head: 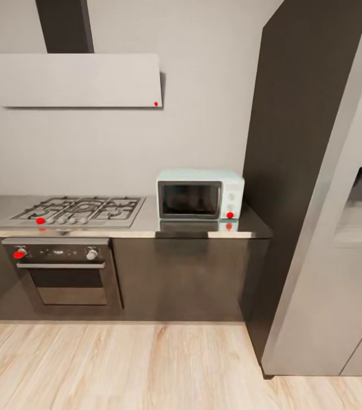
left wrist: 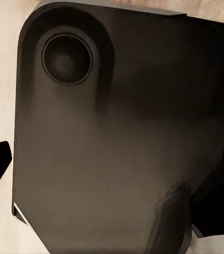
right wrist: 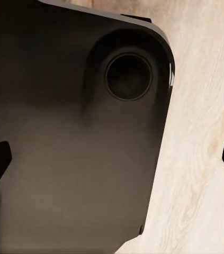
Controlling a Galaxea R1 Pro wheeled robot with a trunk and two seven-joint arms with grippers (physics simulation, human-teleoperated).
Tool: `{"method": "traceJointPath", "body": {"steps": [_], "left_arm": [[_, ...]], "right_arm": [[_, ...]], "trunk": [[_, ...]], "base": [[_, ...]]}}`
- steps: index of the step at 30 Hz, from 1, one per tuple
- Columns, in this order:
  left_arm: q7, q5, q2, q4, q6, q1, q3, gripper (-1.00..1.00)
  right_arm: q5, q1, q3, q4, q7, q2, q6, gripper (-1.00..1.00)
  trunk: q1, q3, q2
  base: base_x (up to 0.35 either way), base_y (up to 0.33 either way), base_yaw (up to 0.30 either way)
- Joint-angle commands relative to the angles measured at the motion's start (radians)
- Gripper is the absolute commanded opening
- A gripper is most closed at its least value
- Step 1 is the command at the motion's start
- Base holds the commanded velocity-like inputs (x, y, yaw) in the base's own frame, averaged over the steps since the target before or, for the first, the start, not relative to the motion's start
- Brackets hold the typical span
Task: In the kitchen, take the popcorn bag from the countertop, put it into the microwave, and heat it until the popcorn is cooked so the cooked popcorn ends up inside the bag.
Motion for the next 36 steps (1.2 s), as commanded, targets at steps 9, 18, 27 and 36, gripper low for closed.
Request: {"method": "traceJointPath", "body": {"steps": [9,18,27,36], "left_arm": [[-0.002,0.007,0.000,0.000,-0.001,0.000,0.002,1.00],[-0.002,0.006,0.000,0.000,-0.003,0.000,0.002,1.00],[-0.002,0.005,0.000,-0.001,-0.004,0.000,0.002,1.00],[-0.002,0.004,-0.001,-0.001,-0.005,0.000,0.002,1.00]], "right_arm": [[0.009,0.000,0.000,0.000,-0.003,0.000,-0.001,1.00],[0.009,0.000,0.001,0.000,-0.003,0.002,-0.002,1.00],[0.014,0.000,0.008,0.000,-0.001,0.003,-0.002,1.00],[0.011,0.000,0.008,0.000,-0.001,0.002,0.002,1.00]], "trunk": [[0.001,-0.001,0.000],[0.001,-0.001,0.000],[0.001,-0.001,0.000],[0.001,-0.001,0.000]], "base": [[0.325,0.000,0.000],[0.325,0.000,0.000],[0.317,0.000,0.000],[0.040,0.000,0.000]]}}
